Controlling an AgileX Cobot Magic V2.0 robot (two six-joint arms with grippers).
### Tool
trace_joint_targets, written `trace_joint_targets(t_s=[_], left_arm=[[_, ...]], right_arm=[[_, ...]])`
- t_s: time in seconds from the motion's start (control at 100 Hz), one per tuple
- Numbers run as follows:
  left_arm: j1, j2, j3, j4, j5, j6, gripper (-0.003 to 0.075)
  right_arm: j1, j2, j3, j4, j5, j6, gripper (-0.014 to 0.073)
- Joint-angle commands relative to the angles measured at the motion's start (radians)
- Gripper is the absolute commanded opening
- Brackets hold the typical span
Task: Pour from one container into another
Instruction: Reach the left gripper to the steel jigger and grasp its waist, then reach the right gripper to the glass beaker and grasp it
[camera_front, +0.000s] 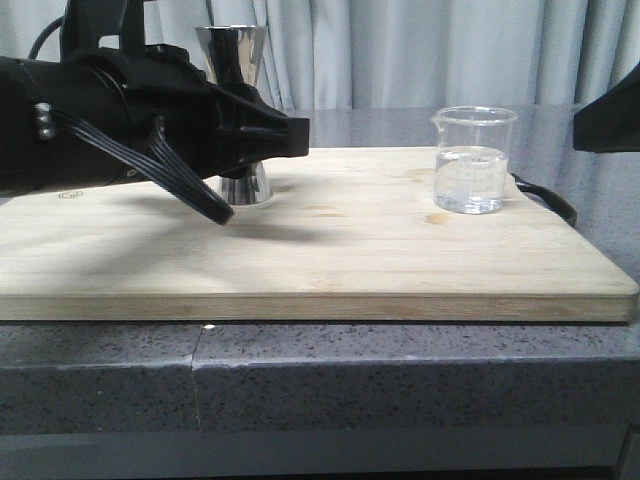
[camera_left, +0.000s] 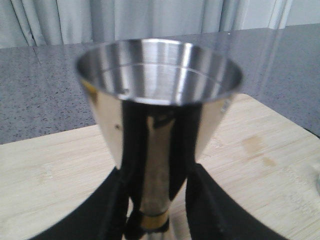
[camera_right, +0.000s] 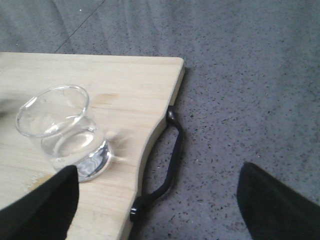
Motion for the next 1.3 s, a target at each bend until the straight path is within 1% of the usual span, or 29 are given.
trace_joint_targets(t_s=[0.0,0.14,0.23,0.38,0.48,0.63,0.81,0.91,1.29], left_arm=[[0.000,-0.032,-0.028,0.007,-0.071,-0.008,0.0165],[0.000,-0.032,-0.028,0.001,-0.060,-0.008,0.0054],[0.000,-0.037,-0.028,0.001,-0.059,-0.008,-0.0021],[-0.004,-0.079,-0.030,0.006,-0.031,-0.014,-0.0019],[-0.004,-0.122,-0.031,0.008,0.002,-0.031,-0.0019],[-0.004,-0.179,-0.031,0.036,0.026,-0.031,-0.0019],[-0.004,-0.201,-0.031,0.039,0.060,-0.031,-0.0019],[-0.004,-0.201,-0.031,0.039,0.081,-0.031,-0.0019],[-0.004,-0.201,-0.031,0.046,0.082,-0.031,-0.0019]], right_arm=[[0.000,-0.007,-0.024,-0.009,-0.083,-0.003,0.0580],[0.000,-0.007,-0.024,-0.012,-0.087,-0.003,0.0580],[0.021,-0.007,-0.024,-0.043,-0.088,-0.003,0.0580],[0.085,-0.001,-0.024,-0.095,-0.104,-0.003,0.0580],[0.105,0.031,-0.024,-0.107,-0.139,-0.003,0.0580],[0.105,0.126,-0.024,-0.116,-0.243,-0.003,0.0580],[0.105,0.230,-0.024,-0.144,-0.385,-0.003,0.0580],[0.105,0.260,-0.024,-0.158,-0.448,-0.003,0.0580],[0.105,0.379,-0.024,-0.167,-0.667,-0.003,0.0580]])
